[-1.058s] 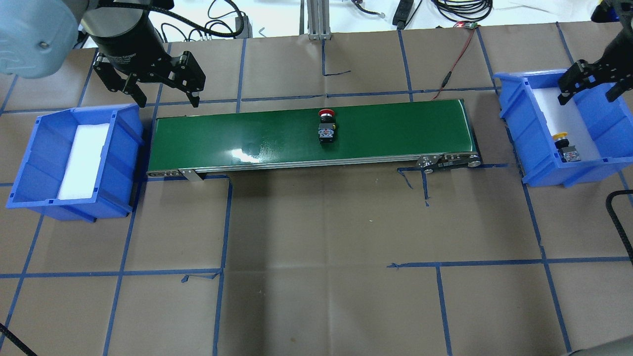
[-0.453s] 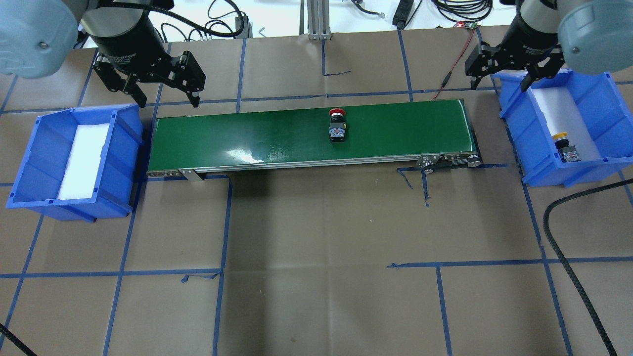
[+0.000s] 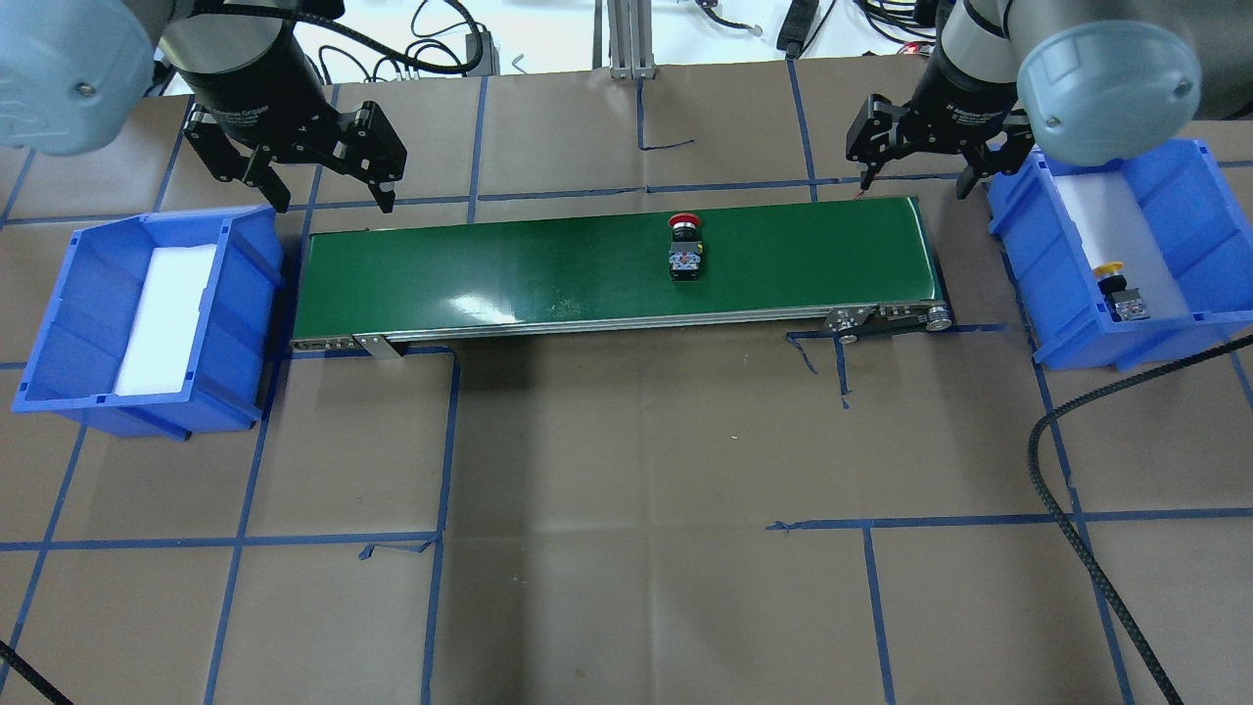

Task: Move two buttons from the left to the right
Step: 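Move the right gripper back over the conveyor toward the red button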

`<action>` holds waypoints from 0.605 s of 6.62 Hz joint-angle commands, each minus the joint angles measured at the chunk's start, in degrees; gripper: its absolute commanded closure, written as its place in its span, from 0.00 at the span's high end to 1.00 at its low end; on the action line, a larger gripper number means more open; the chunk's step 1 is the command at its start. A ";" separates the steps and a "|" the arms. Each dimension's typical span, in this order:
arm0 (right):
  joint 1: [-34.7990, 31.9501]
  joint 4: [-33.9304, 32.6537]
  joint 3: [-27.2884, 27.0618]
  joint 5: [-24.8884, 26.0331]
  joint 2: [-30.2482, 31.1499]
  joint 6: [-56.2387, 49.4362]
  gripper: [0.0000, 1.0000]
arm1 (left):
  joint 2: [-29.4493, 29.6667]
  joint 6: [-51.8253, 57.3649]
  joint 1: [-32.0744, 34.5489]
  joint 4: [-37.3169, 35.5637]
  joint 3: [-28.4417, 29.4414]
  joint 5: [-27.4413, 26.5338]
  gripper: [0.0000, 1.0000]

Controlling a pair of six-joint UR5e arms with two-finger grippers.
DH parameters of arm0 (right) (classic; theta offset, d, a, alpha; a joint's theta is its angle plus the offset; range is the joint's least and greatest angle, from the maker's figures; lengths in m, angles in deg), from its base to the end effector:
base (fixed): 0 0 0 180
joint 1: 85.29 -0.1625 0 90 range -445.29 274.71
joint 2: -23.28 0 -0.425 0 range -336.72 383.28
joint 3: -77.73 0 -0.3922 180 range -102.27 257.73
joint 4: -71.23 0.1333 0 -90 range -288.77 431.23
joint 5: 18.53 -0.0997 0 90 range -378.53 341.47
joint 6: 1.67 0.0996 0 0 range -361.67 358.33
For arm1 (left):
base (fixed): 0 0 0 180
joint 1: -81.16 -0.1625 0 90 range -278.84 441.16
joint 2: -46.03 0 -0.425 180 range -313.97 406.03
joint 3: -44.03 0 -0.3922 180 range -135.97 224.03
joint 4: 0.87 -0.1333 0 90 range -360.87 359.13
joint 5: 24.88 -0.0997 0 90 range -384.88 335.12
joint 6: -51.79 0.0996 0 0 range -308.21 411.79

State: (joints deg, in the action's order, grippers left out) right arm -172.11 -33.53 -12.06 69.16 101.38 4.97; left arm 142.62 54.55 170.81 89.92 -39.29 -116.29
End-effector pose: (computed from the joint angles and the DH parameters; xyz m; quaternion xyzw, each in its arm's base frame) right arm 0.1051 -0.5833 0.4049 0.0850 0.9958 -0.0262 0.0209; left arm -0.1276 -0.5402 0.4845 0.0211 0.9997 0.0064 0.0121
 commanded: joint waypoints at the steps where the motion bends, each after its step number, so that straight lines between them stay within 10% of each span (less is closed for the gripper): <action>1: -0.27 0.09 -0.29 -2.96 -1.01 0.04 1.00 | 0.00 0.05 0.00 0.00 0.00 0.00 1.00; 4: -0.97 -3.14 0.14 -3.05 -4.70 -0.49 0.99 | 0.00 0.49 0.00 0.00 0.00 0.09 1.00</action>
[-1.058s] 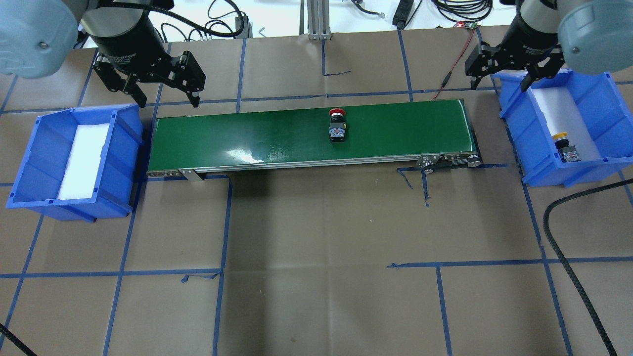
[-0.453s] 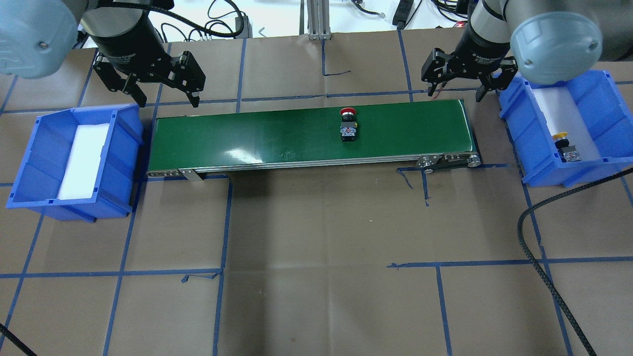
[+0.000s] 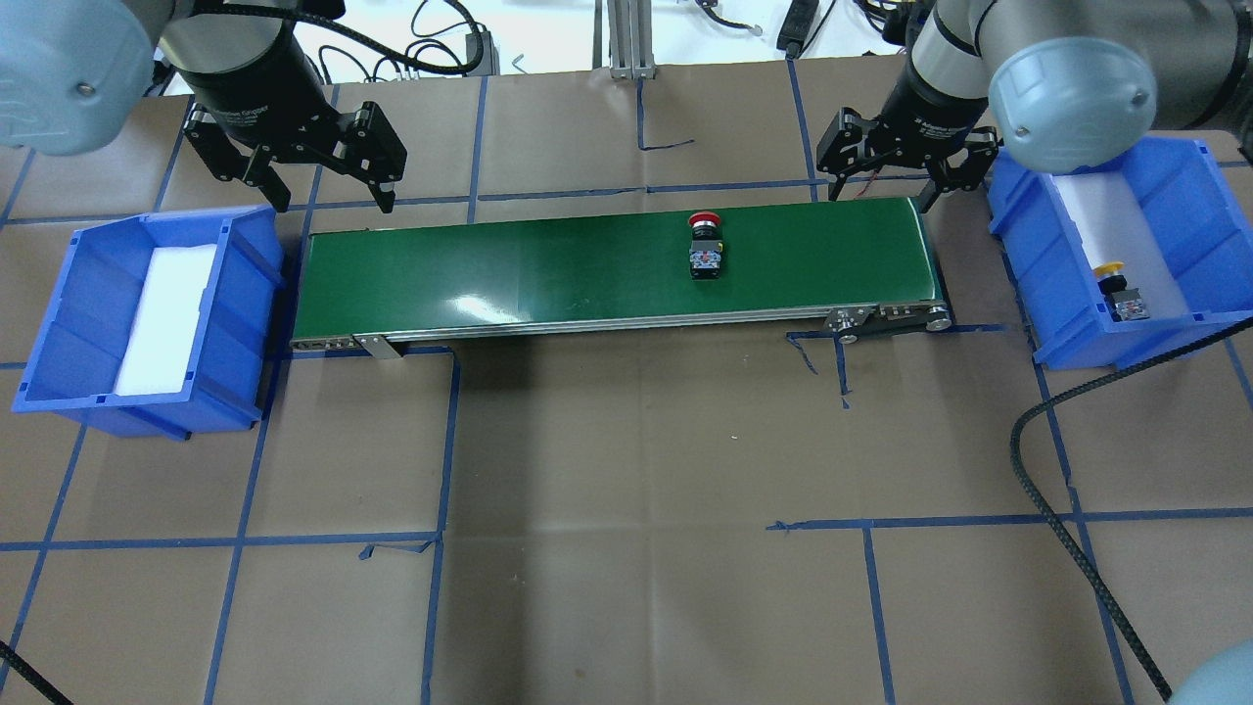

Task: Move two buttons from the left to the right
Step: 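Move the right gripper back over the conveyor toward the red button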

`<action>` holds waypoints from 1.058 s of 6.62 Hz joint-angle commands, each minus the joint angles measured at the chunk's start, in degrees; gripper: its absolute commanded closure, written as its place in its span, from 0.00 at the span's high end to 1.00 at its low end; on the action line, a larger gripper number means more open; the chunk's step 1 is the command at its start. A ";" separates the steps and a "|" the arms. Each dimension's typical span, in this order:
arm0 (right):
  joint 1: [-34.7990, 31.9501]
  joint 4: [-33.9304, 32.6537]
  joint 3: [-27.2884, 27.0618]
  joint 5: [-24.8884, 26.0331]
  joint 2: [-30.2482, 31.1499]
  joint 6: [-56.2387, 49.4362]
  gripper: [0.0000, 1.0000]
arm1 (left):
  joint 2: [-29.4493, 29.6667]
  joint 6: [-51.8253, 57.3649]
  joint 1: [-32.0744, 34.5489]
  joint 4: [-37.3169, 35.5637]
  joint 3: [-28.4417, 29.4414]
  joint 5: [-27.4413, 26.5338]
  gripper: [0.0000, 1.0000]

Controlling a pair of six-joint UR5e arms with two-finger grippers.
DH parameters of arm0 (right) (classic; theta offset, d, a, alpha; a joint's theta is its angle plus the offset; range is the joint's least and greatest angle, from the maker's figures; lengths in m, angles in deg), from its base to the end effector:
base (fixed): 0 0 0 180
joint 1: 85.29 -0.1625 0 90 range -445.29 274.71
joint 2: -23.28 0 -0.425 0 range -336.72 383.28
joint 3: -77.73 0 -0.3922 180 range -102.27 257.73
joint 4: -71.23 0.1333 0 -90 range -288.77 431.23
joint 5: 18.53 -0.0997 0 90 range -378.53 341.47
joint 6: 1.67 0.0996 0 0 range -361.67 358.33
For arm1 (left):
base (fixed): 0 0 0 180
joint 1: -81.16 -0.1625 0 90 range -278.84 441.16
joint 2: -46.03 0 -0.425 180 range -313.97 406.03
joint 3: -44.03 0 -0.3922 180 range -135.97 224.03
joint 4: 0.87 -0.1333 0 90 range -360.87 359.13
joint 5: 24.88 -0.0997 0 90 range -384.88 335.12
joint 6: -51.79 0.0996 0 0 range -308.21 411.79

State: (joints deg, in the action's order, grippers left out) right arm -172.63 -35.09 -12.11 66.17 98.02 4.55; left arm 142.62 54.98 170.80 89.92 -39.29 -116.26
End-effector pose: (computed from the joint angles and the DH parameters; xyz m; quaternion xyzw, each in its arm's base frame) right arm 0.1149 -0.5983 0.3733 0.0768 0.9959 -0.0092 0.0465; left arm -0.1275 -0.5403 0.4845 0.0248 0.9996 0.0065 0.0118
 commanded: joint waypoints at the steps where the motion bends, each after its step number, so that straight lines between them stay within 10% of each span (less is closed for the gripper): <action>1: -0.63 -3.26 0.10 -0.14 -1.96 -0.07 0.99 | 0.00 0.06 0.00 0.00 0.00 0.06 1.00; 7: -1.86 -9.17 -0.25 -6.30 -6.00 -0.33 0.99 | 0.00 0.06 0.00 0.00 0.00 0.06 1.00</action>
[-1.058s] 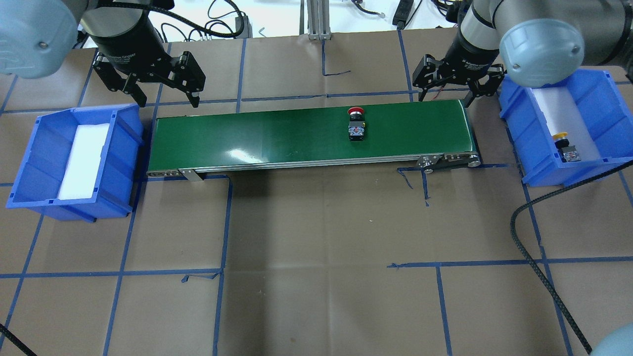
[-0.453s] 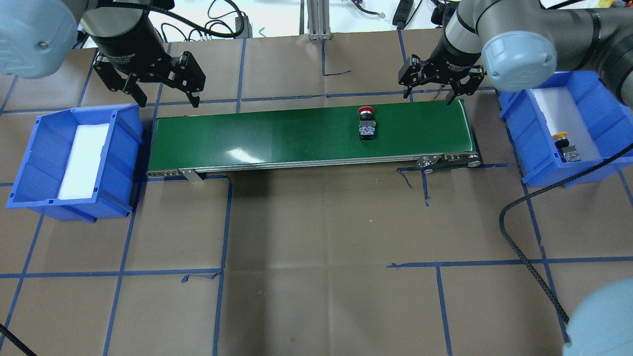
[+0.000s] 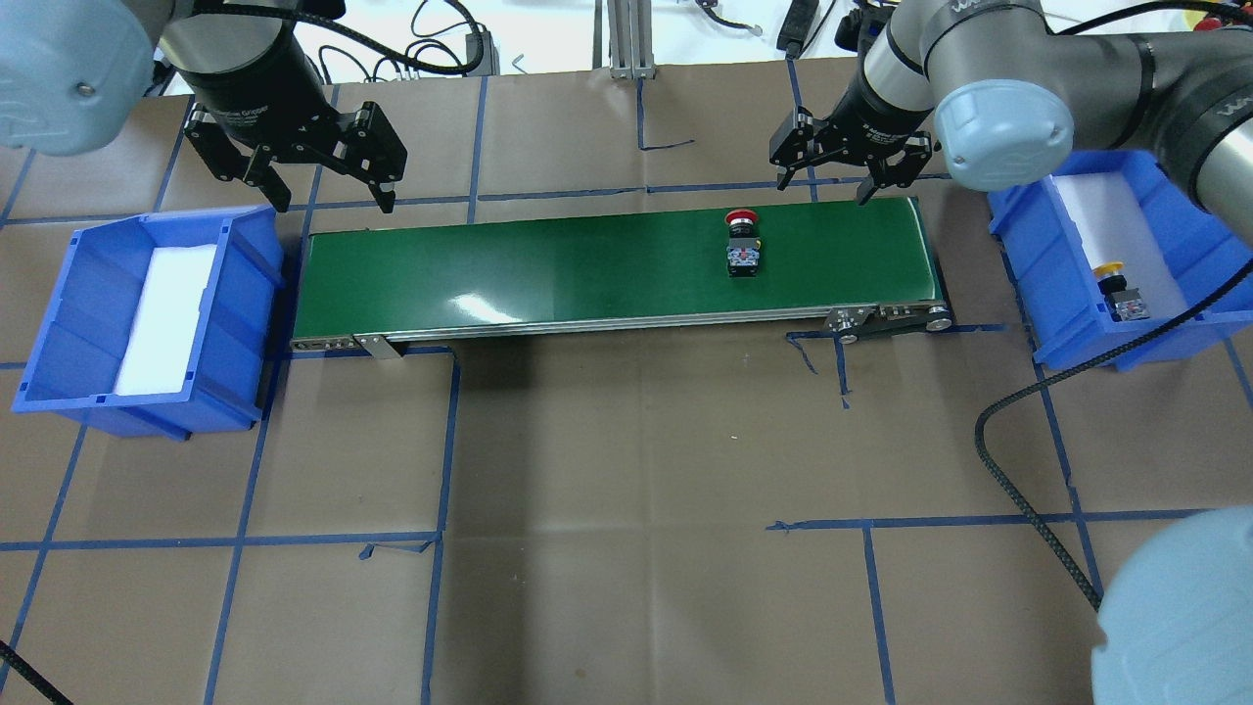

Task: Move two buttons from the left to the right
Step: 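Move the right gripper back over the conveyor toward the red button, then lower the right gripper and close it on the red button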

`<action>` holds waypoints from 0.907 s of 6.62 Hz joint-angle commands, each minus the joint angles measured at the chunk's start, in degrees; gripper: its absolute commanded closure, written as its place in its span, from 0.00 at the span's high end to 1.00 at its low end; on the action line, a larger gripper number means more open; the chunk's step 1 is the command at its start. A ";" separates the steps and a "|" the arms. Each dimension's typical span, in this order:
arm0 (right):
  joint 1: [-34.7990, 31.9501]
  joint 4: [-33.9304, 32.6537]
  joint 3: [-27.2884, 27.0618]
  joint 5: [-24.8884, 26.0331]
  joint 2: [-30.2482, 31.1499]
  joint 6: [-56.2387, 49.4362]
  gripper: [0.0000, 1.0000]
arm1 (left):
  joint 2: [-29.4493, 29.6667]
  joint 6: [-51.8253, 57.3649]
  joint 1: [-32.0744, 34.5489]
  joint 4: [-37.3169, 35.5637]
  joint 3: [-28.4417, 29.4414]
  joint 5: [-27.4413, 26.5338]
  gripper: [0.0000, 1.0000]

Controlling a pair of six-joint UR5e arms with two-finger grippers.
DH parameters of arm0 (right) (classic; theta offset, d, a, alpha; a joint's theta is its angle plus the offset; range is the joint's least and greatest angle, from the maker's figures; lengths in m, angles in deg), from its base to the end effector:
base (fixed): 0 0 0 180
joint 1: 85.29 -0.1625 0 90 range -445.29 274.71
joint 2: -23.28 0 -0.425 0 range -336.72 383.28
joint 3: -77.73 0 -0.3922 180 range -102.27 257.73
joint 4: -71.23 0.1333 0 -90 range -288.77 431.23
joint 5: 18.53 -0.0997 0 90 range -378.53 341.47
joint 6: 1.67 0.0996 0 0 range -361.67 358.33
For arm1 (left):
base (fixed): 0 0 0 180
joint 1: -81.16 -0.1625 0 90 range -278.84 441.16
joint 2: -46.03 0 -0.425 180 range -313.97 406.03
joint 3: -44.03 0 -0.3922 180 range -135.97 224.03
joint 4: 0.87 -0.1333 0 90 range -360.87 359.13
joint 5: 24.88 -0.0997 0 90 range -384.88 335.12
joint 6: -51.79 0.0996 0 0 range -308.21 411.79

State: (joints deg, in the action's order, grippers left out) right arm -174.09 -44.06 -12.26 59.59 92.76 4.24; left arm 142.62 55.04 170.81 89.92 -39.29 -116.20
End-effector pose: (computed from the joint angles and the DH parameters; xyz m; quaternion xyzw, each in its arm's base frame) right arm 0.1407 -0.6269 0.3343 0.0573 0.9921 -0.0372 0.1050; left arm -0.1277 -0.5402 0.4845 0.0254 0.9996 0.0065 0.0113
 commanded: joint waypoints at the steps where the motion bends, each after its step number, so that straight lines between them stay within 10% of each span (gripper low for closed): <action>1: -0.49 -0.19 -0.10 0.45 -1.79 -0.03 0.99 | 0.00 0.00 0.00 0.00 0.00 0.00 1.00; 6: -0.49 -0.19 -0.98 0.89 -4.26 -0.03 0.99 | 0.00 0.00 0.00 0.00 0.00 0.00 1.00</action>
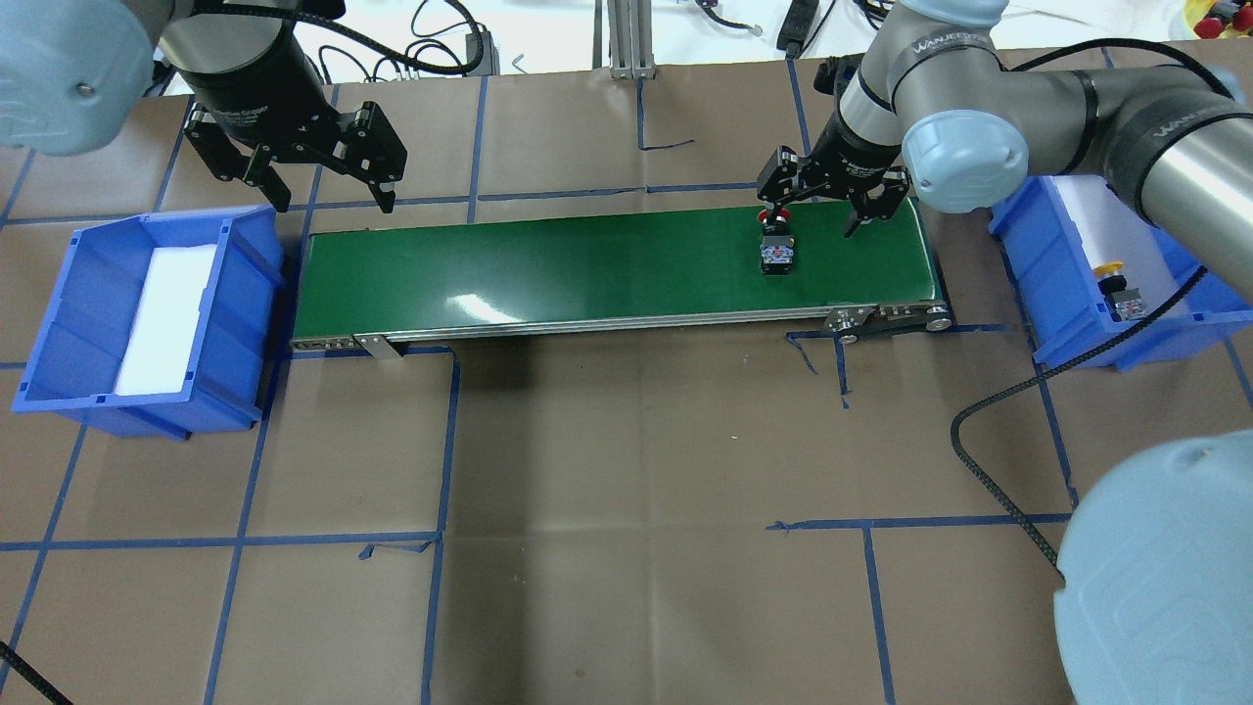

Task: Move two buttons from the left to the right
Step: 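Lower the right gripper and close it on the red button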

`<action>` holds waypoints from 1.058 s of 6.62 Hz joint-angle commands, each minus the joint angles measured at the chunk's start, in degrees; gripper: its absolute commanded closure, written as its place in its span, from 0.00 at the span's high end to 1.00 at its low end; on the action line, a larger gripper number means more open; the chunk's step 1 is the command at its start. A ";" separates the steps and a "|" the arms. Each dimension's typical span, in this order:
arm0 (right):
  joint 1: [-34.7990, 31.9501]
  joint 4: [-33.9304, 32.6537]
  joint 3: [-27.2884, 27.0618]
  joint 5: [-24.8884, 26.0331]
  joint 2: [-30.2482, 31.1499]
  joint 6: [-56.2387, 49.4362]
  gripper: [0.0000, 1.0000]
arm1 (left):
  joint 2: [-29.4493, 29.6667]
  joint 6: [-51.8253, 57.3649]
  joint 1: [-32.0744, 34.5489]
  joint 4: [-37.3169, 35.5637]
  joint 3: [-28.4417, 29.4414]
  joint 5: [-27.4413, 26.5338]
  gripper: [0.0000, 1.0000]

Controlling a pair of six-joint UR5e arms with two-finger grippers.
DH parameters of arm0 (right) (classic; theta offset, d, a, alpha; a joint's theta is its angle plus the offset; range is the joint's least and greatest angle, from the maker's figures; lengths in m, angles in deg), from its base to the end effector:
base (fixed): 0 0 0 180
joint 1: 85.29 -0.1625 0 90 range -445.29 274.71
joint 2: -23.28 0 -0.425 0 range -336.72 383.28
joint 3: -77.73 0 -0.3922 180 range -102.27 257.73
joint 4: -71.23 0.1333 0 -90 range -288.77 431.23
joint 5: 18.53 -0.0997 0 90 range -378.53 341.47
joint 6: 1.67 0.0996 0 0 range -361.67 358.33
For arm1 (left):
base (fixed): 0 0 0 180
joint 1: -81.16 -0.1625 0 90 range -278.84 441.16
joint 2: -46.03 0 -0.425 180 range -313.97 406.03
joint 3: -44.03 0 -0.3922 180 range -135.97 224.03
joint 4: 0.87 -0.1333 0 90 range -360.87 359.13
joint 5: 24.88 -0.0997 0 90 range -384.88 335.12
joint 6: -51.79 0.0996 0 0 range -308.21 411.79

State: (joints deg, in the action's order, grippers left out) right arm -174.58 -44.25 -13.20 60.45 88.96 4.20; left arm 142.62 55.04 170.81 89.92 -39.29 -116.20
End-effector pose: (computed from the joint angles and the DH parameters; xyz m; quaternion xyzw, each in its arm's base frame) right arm 0.1445 -0.6317 0.2851 0.0569 0.9937 0.0023 0.0960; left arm -0.1277 -0.5402 0.4845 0.0254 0.9996 0.0065 0.0113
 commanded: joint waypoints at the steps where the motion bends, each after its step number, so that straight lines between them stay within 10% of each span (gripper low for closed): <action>1: 0.00 0.00 -0.13 0.04 -1.07 0.02 0.99 | 0.00 0.00 0.00 0.00 0.00 0.00 1.00; 7: -0.09 0.00 -0.13 6.80 -2.92 0.11 0.90 | 0.00 0.00 0.00 0.00 0.09 0.00 1.00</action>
State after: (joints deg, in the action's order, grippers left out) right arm -174.67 -44.25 -13.39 66.99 86.19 4.34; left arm 142.62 55.04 170.81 89.92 -39.22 -116.18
